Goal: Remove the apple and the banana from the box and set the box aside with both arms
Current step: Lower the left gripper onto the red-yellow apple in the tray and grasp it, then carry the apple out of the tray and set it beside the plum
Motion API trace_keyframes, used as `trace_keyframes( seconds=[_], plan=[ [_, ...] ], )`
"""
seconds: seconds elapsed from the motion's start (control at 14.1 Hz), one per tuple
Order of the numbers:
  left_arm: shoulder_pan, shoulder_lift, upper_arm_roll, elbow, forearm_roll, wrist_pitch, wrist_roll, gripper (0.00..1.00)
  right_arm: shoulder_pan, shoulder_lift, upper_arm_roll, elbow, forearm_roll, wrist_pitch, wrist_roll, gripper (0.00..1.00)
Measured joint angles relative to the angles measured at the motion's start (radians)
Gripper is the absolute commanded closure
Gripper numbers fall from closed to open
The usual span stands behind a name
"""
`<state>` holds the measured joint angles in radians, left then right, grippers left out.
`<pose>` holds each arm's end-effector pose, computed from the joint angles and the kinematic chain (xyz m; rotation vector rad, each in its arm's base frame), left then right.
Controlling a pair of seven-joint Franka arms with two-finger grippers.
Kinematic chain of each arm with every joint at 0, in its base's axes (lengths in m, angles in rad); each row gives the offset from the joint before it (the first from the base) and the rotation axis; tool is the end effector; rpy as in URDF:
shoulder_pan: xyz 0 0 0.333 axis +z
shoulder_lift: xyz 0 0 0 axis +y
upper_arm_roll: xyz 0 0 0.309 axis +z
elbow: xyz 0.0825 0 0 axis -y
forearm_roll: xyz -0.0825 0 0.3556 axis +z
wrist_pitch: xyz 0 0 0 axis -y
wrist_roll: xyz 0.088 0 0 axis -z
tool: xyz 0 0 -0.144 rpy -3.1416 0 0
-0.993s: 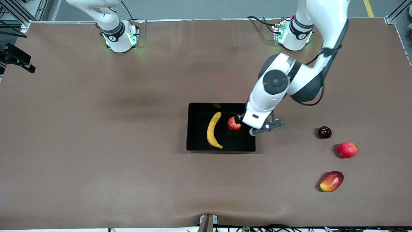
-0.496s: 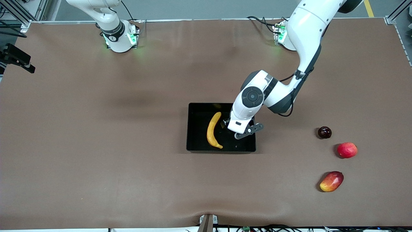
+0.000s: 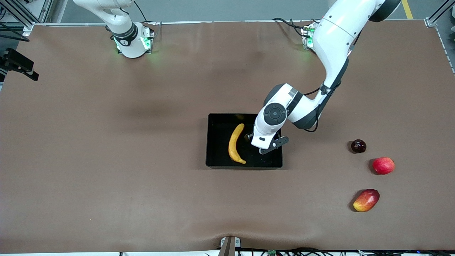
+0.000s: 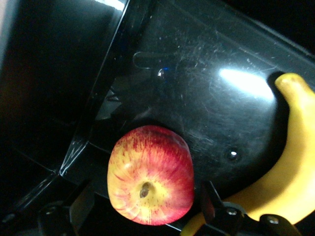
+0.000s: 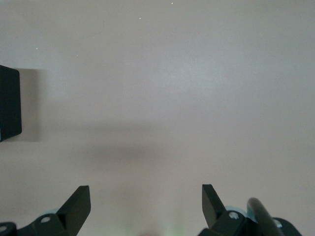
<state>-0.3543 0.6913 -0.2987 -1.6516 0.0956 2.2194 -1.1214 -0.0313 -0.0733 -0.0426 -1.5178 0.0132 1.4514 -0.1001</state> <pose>0.5261 -0.3754 0.1916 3.0453 0.7182 -0.2341 0.4898 -0.0351 0.6304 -3.1257 -0.0436 -0.0128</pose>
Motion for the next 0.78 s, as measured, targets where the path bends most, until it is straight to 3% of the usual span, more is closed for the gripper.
trace_keyframes(
  seconds=[0.21,0.57,0.78],
  plan=[
    [-0.002,0.008,0.001,0.003,0.0,0.009,-0.002,1.0,0.0,0.0,0.0,0.0,0.0,0.0,0.0,0.0],
    [0.001,-0.003,0.004,0.037,0.001,0.019,-0.002,1.0,0.0,0.0,0.0,0.0,0.0,0.0,0.0,0.0],
    [0.014,-0.079,0.006,0.062,0.001,-0.018,-0.002,1.0,0.0,0.0,0.0,0.0,0.0,0.0,0.0,0.0]
  ],
)
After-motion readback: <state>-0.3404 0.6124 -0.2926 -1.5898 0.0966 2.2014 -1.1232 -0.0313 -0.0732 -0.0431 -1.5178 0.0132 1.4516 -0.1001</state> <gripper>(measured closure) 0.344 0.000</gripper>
